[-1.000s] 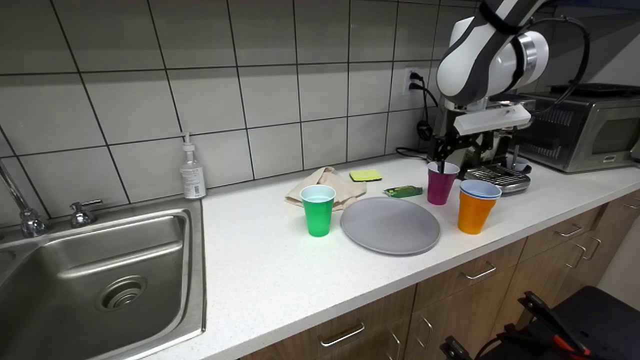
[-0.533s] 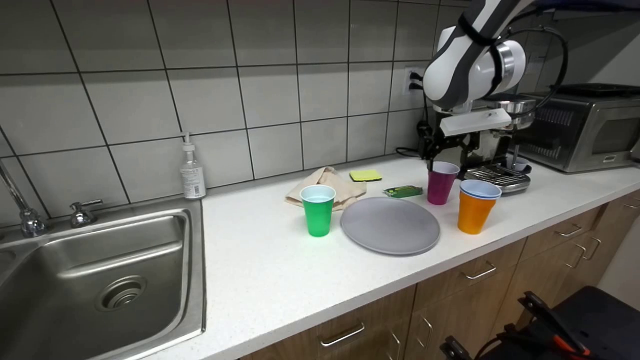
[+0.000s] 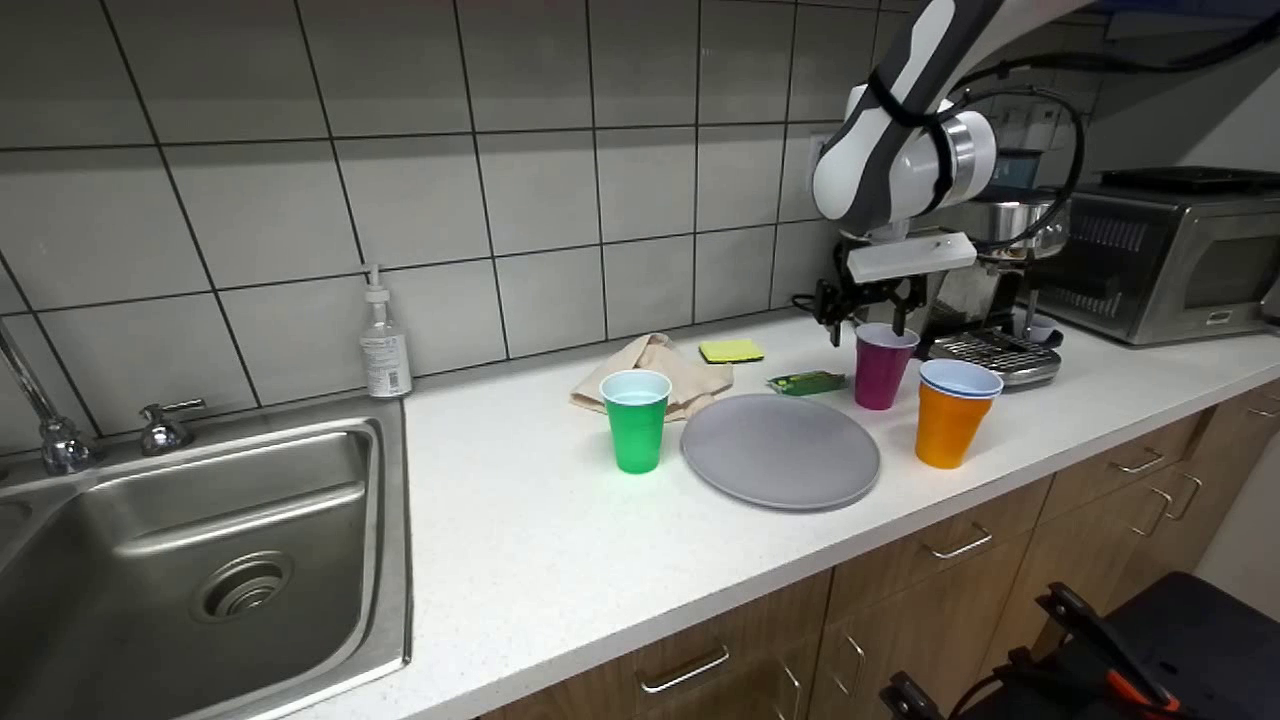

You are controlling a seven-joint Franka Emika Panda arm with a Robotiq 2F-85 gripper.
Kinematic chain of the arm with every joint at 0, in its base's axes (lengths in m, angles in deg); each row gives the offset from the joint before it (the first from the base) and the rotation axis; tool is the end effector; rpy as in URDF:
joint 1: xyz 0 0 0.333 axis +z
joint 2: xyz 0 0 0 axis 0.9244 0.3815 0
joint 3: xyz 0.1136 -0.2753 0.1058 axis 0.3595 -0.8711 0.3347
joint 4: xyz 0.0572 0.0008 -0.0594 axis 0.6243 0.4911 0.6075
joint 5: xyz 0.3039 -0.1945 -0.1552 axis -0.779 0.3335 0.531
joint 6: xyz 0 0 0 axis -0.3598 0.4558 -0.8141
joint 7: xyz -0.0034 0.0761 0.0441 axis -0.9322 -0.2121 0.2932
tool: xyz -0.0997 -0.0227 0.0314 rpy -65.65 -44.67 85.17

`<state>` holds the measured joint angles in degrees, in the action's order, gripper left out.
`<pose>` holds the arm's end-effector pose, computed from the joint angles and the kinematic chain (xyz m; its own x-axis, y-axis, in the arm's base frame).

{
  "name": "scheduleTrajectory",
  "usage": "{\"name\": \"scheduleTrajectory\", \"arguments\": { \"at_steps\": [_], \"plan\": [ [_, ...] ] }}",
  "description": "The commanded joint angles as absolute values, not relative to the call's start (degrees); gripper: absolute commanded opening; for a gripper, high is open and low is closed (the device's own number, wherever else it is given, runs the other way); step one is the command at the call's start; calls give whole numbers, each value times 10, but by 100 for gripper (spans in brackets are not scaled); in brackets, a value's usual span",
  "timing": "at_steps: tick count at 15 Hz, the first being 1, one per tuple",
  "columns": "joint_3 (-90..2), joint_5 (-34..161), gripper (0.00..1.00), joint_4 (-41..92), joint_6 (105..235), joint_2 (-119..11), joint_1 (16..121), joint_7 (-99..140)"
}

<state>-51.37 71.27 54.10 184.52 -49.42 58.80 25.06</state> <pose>0.5582 -0.1971 0.2543 0.9391 -0.3175 0.1312 -0.3367 -0.9266 0.1673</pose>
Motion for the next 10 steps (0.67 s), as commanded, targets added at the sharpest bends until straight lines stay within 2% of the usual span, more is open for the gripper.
{"name": "scheduleTrajectory", "arguments": {
  "at_steps": [1,4,5,6,10],
  "plan": [
    [-523,699,100,498,1836,-455,598,268],
    [-525,693,100,486,1836,-438,598,272],
    [-527,693,94,483,1835,-433,599,274],
    [-527,691,74,481,1836,-430,598,273],
    [-530,685,42,476,1836,-423,598,273]
  ]
}}
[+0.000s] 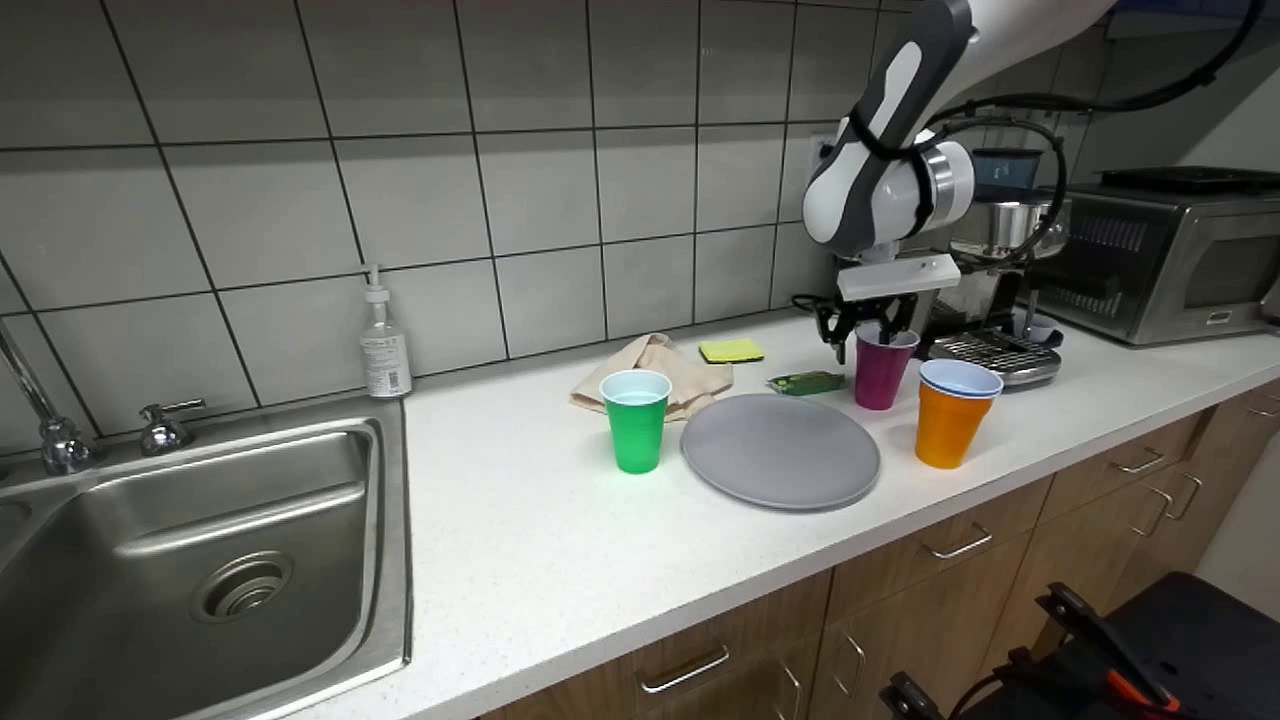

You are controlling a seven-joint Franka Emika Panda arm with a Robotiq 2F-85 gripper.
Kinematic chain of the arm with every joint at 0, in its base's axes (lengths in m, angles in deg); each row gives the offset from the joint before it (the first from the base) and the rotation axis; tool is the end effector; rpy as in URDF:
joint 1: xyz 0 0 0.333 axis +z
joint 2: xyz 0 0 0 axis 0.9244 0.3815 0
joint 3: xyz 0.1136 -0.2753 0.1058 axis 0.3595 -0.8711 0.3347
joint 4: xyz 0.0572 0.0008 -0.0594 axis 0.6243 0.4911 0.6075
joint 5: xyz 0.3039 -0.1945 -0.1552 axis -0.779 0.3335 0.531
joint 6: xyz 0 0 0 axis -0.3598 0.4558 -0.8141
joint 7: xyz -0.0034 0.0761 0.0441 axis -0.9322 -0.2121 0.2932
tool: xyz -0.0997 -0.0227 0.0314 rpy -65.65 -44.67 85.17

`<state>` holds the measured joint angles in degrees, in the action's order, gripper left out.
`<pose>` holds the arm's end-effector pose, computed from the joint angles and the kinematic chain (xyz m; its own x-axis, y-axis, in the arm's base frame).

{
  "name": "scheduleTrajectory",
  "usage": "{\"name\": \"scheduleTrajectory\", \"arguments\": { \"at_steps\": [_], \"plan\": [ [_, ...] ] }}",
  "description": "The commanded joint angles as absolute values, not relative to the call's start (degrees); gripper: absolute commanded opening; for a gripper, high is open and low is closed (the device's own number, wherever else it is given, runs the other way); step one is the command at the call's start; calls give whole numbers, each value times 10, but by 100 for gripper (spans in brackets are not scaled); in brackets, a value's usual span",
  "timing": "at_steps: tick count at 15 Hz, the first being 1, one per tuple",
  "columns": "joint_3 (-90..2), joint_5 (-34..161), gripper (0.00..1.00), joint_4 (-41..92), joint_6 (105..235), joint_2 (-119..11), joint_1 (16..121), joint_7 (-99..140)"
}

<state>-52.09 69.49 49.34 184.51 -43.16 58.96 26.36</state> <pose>0.5745 -0.2086 0.2235 0.9248 -0.3631 0.1135 -0.3782 -0.9097 0.1714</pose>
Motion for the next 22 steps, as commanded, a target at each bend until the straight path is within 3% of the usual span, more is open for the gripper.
{"name": "scheduleTrajectory", "arguments": {
  "at_steps": [1,5,6,22],
  "plan": [
    [-531,684,34,476,1836,-422,598,273],
    [-532,682,3,475,1837,-424,598,273],
    [-532,682,0,475,1837,-425,598,273],
    [-525,687,1,512,1852,-523,607,249]
  ]
}}
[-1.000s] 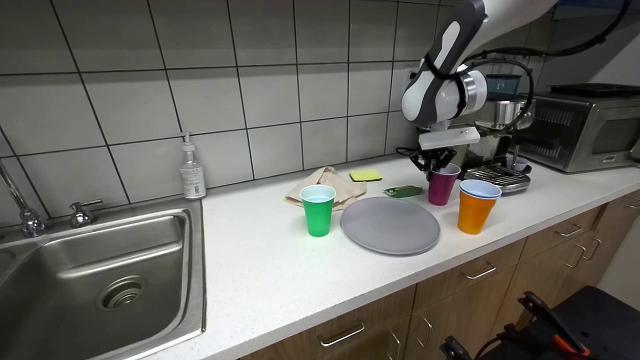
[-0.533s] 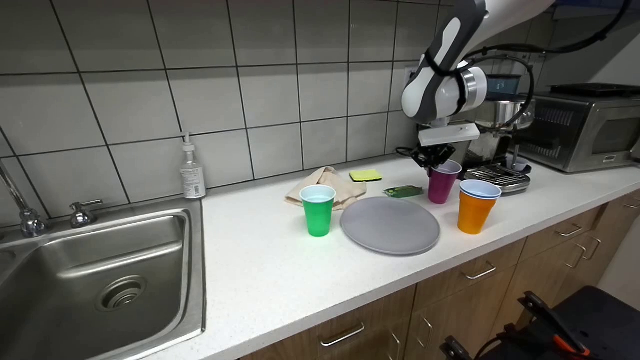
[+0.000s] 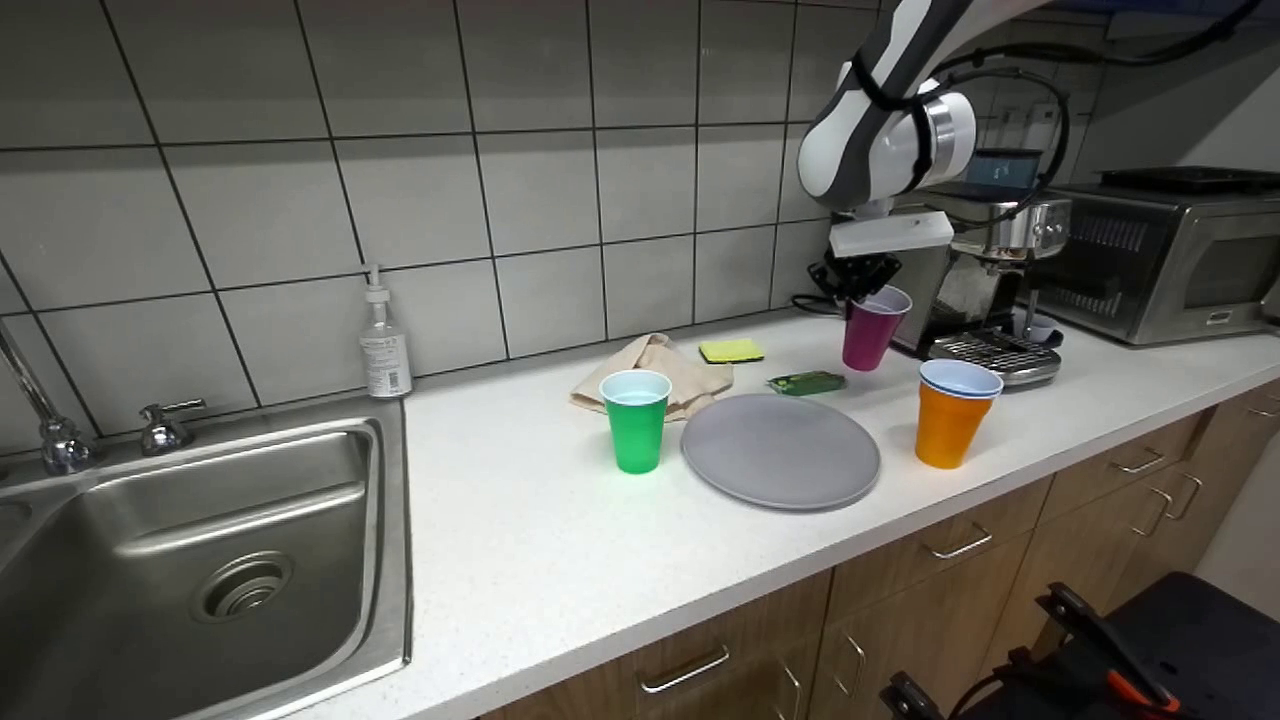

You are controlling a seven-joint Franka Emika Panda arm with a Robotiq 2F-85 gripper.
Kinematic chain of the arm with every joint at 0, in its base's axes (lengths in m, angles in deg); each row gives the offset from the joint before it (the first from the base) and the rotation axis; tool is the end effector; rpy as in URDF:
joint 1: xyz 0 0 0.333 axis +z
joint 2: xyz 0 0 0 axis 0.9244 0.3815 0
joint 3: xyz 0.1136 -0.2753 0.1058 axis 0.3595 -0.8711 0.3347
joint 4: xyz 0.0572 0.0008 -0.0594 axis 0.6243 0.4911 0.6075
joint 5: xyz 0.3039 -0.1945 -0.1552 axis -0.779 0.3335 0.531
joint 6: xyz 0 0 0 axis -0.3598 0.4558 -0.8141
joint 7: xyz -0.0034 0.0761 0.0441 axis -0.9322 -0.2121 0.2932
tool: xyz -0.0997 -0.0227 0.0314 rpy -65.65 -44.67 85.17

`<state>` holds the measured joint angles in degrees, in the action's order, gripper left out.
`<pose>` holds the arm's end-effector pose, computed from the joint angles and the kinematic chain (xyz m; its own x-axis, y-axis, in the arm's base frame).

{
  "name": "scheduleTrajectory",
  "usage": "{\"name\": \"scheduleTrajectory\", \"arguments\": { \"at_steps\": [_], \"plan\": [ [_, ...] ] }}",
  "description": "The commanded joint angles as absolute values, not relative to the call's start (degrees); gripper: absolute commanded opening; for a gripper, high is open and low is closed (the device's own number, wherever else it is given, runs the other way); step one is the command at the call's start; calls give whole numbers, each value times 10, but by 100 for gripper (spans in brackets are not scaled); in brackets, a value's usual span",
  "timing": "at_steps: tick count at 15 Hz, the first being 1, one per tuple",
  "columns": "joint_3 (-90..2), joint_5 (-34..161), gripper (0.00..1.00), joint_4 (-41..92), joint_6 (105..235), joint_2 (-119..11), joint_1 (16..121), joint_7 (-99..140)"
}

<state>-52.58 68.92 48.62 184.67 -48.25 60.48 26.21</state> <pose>0.5896 -0.2000 0.2831 0.9131 -0.3466 0.2146 -0.3808 -0.9132 0.1453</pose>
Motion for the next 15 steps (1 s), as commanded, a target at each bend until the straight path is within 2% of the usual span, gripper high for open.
{"name": "scheduleTrajectory", "arguments": {
  "at_steps": [1,15],
  "plan": [
    [-524,688,1,515,1852,-532,608,247],
    [-512,695,1,614,1842,-675,605,202]
  ]
}}
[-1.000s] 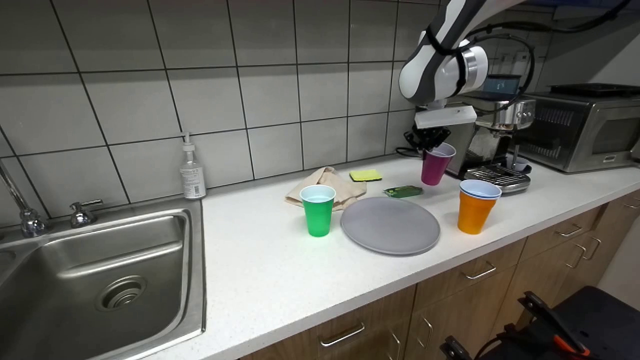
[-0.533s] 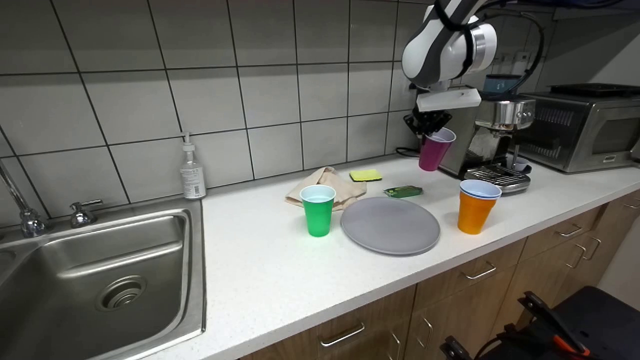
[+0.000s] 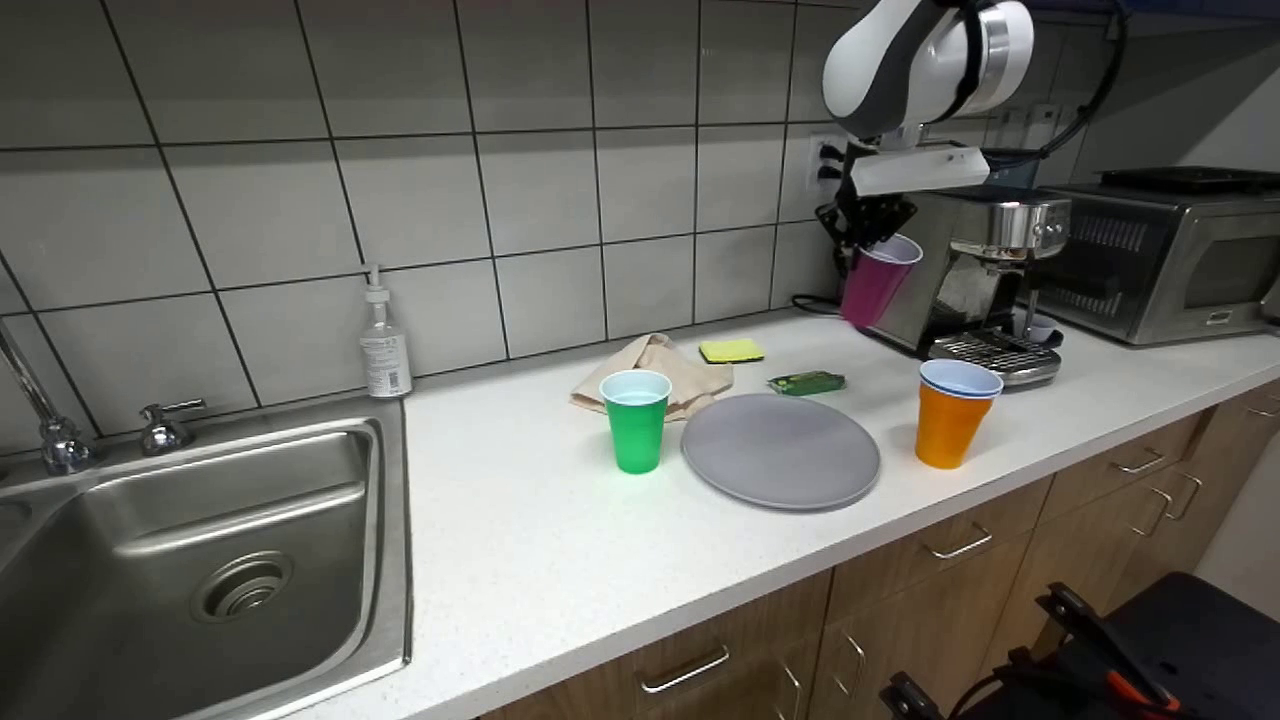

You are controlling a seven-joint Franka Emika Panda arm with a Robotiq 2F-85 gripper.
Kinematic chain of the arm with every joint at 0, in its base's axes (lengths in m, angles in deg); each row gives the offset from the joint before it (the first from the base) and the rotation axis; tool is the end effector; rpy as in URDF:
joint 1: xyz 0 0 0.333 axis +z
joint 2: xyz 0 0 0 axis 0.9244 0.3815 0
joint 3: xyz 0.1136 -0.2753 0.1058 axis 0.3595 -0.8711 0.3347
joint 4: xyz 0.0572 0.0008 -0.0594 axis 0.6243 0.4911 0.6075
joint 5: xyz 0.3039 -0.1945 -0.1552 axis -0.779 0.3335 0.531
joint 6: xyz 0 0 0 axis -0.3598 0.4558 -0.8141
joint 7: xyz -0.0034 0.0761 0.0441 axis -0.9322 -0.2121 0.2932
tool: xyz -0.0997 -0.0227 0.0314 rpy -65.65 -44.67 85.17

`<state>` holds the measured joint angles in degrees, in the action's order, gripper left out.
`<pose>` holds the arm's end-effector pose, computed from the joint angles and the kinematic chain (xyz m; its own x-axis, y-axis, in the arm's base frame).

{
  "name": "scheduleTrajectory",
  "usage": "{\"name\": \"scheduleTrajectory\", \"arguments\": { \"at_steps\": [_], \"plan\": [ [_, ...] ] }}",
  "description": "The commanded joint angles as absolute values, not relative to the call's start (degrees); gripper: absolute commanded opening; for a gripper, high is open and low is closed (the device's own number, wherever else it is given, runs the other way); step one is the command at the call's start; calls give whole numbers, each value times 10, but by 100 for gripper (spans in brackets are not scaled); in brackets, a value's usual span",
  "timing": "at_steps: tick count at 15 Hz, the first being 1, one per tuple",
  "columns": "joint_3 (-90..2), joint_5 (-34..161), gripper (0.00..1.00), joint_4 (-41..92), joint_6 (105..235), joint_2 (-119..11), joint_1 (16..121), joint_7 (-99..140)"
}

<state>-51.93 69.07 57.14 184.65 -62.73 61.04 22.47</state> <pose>0.5531 -0.1779 0.3662 0.9124 -0.2776 0.3007 -0.3214 -0.9409 0.1065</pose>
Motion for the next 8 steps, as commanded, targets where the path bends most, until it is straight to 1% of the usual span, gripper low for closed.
{"name": "scheduleTrajectory", "arguments": {
  "at_steps": [1,8],
  "plan": [
    [-511,695,1,623,1841,-684,604,198],
    [-513,716,1,675,1828,-730,598,187]
  ]
}}
